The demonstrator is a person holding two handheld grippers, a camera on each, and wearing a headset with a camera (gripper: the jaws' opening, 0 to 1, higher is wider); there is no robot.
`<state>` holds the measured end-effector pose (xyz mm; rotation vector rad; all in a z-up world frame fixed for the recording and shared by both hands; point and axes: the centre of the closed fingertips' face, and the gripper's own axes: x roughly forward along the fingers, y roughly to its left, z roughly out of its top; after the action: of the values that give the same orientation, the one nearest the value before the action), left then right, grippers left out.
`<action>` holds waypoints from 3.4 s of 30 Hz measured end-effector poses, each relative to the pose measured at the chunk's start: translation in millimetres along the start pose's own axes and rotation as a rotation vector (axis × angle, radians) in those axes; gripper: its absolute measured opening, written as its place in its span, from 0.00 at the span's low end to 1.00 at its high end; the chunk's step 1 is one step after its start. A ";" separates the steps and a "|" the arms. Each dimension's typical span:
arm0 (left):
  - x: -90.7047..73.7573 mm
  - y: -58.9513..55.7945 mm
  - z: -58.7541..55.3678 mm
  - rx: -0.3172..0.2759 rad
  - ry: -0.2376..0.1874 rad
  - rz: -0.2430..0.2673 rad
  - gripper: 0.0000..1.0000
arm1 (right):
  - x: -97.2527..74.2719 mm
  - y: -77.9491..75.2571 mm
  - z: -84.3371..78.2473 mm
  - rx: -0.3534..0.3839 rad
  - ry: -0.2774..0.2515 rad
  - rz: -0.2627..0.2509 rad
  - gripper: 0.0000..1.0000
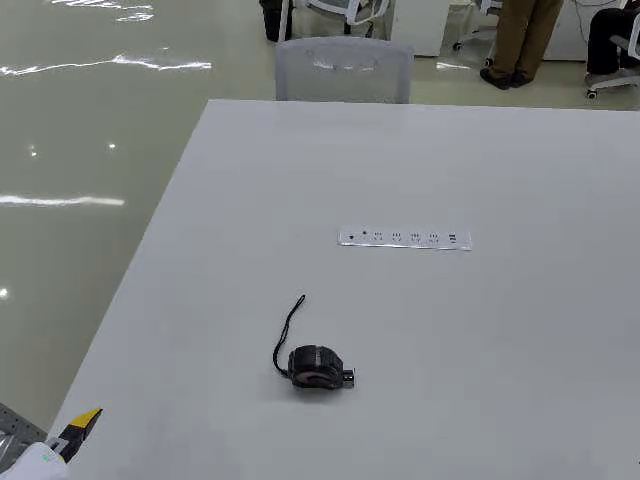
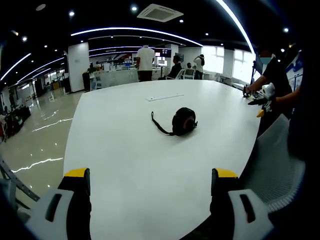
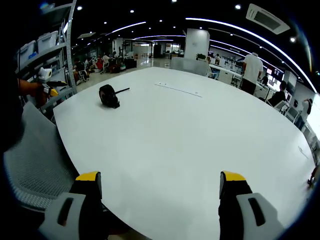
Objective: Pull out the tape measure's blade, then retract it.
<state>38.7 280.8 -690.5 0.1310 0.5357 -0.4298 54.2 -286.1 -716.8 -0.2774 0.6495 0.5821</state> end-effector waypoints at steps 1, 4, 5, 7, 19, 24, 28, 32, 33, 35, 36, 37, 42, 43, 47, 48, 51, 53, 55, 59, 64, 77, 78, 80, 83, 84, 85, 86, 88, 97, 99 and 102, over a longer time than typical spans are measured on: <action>-0.3 0.2 0.5 0.001 0.000 0.001 0.99 | -0.3 0.2 0.5 -0.002 0.000 0.000 1.00; -0.6 0.2 1.2 0.004 0.002 0.001 0.99 | 0.8 -4.0 -3.1 -0.004 0.000 0.002 1.00; -0.8 -0.7 2.4 0.005 0.004 0.002 0.99 | 1.0 -4.5 -3.3 -0.004 0.000 0.001 1.00; -0.5 -1.5 4.0 -0.001 0.003 0.002 0.99 | 1.5 -5.1 -3.2 -0.003 0.001 0.002 1.00; 11.5 0.4 5.4 0.001 0.002 -0.017 0.99 | 9.5 -4.7 6.0 -0.025 -0.006 0.022 1.00; 20.0 -0.2 8.6 0.010 -0.006 -0.034 0.99 | 16.0 -3.5 11.9 -0.031 -0.015 0.047 1.00; 25.1 1.2 14.5 0.019 -0.009 -0.041 0.99 | 20.1 -2.9 18.2 -0.043 -0.017 0.055 1.00; 30.6 0.7 19.6 0.036 -0.009 -0.057 0.99 | 24.5 -2.6 23.1 -0.049 -0.019 0.060 1.00; 32.4 -0.8 22.0 0.043 -0.007 -0.064 0.99 | 25.8 -2.7 24.8 -0.050 -0.020 0.061 1.00; 35.5 -0.8 23.4 0.053 -0.007 -0.072 0.99 | 27.3 -2.2 27.3 -0.054 -0.021 0.064 1.00; 38.0 -0.5 24.5 0.058 -0.007 -0.079 0.99 | 28.5 -1.7 29.0 -0.055 -0.021 0.067 1.00; 39.6 -0.5 25.5 0.060 -0.007 -0.082 0.99 | 29.3 -1.8 29.7 -0.056 -0.021 0.068 1.00; 50.2 2.0 28.2 0.067 -0.006 -0.101 0.99 | 33.2 -2.2 34.2 -0.066 -0.015 0.072 1.00; 52.9 2.6 28.5 0.068 -0.005 -0.104 0.99 | 34.2 -2.9 35.8 -0.065 -0.014 0.071 1.00; 59.1 2.2 31.6 0.075 -0.003 -0.113 0.99 | 36.5 -4.1 38.6 -0.064 -0.017 0.070 1.00; 60.8 2.5 32.0 0.074 -0.001 -0.117 0.99 | 37.0 -3.9 39.3 -0.064 -0.017 0.071 1.00; 63.3 -0.6 35.5 0.080 0.003 -0.127 0.99 | 38.8 -3.1 39.8 -0.072 -0.014 0.075 1.00; 65.5 -1.1 36.1 0.085 0.007 -0.134 0.99 | 40.9 -3.2 39.4 -0.074 -0.013 0.080 0.99; 68.1 -0.8 35.3 0.094 0.009 -0.145 0.99 | 43.7 -2.6 39.4 -0.077 -0.013 0.084 0.99; 75.2 -5.1 42.0 0.116 0.000 -0.181 0.99 | 50.8 2.1 42.4 -0.086 -0.007 0.109 0.98; 88.3 -4.9 48.7 0.141 -0.001 -0.207 0.99 | 59.9 10.0 50.2 -0.110 0.002 0.140 0.98; 117.4 -19.5 58.7 0.220 0.050 -0.303 0.99 | 81.6 18.7 66.7 -0.156 0.011 0.208 0.98; 120.8 -21.5 60.3 0.229 0.058 -0.313 0.99 | 83.9 20.4 69.8 -0.155 0.005 0.222 0.98; 126.1 -22.1 62.3 0.238 0.061 -0.323 0.99 | 87.7 20.5 72.9 -0.166 0.007 0.223 0.98; 136.5 -27.2 67.6 0.259 0.070 -0.351 0.99 | 93.7 21.7 79.4 -0.183 0.004 0.233 0.98; 138.9 -28.6 69.0 0.264 0.072 -0.358 0.99 | 95.3 21.9 80.7 -0.187 0.003 0.236 0.98; 141.2 -30.4 71.0 0.273 0.071 -0.365 0.99 | 96.7 22.1 82.0 -0.190 0.001 0.239 0.98; 144.7 -32.2 73.6 0.282 0.069 -0.372 0.99 | 99.2 22.5 83.8 -0.195 0.003 0.243 0.98; 150.4 -34.5 76.5 0.295 0.069 -0.384 0.99 | 103.2 21.9 87.0 -0.201 0.002 0.250 0.98; 171.4 -48.1 84.0 0.367 0.100 -0.451 0.94 | 119.3 38.6 99.5 -0.256 0.018 0.331 0.95; 176.0 -51.8 87.3 0.389 0.104 -0.465 0.94 | 123.9 39.7 102.4 -0.268 0.019 0.339 0.95; 181.9 -56.8 93.5 0.384 0.095 -0.485 0.97 | 129.5 42.8 108.0 -0.279 0.013 0.348 0.94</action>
<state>198.6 142.0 -705.9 0.3961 0.5727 -1.0033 165.3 -152.2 -719.2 -0.4333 0.6327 1.0090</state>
